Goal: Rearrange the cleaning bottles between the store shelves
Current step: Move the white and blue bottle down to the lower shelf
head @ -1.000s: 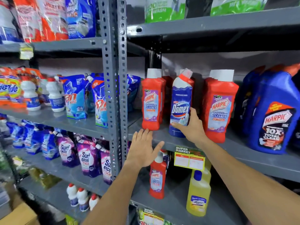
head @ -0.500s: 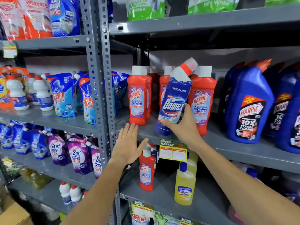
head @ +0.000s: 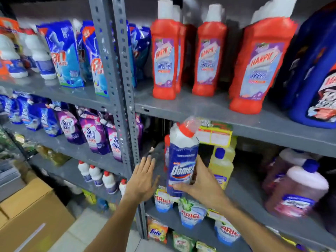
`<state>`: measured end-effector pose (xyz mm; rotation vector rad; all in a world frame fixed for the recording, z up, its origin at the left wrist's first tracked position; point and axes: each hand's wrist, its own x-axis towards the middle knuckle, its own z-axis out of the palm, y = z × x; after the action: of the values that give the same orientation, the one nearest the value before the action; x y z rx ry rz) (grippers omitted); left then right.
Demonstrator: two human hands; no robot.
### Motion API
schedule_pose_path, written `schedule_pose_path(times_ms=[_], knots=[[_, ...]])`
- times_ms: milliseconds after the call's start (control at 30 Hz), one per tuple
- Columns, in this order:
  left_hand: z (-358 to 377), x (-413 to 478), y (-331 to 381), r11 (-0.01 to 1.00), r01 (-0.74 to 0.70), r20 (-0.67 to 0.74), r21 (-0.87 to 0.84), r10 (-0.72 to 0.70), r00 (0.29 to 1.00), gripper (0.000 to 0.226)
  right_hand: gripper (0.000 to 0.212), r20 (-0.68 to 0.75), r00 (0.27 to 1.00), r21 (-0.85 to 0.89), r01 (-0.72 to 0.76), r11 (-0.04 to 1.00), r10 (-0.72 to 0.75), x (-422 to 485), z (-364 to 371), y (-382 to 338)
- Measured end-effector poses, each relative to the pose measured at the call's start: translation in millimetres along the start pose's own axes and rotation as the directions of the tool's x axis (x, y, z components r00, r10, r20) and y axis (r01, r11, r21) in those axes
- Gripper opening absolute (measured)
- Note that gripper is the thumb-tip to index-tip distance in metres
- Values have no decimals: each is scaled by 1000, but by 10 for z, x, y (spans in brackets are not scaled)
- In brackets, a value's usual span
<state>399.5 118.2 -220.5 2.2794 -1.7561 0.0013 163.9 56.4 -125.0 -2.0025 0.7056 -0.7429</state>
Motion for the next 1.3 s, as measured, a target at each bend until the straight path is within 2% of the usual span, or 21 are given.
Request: schedule_pose_path(times_ms=[67, 200, 500, 633, 967, 1300], knots=[[169, 25, -40, 1000, 3, 69, -23, -2, 998, 73, 79, -22, 994, -16, -107, 994, 107, -41, 130, 340], [438, 139, -137, 999, 2, 178, -40, 5, 984, 73, 72, -159, 952, -53, -272, 961, 261, 10, 304, 890], [932, 420, -302, 1000, 12, 305, 0, -11, 952, 70, 67, -398, 853, 15, -362, 932, 338, 383, 574, 1543], [1077, 386, -331, 1000, -6, 265, 10, 3, 964, 69, 67, -442, 821, 36, -385, 922, 361, 622, 550, 1622], [1156, 367, -370, 1000, -11, 213, -2, 12, 977, 71, 74, -480, 793, 15, -419, 908, 374, 1138, 516, 1801], [1128, 360, -367, 999, -15, 193, -30, 20, 981, 70, 83, -491, 756, 44, -475, 879, 433, 1207, 522, 1845]])
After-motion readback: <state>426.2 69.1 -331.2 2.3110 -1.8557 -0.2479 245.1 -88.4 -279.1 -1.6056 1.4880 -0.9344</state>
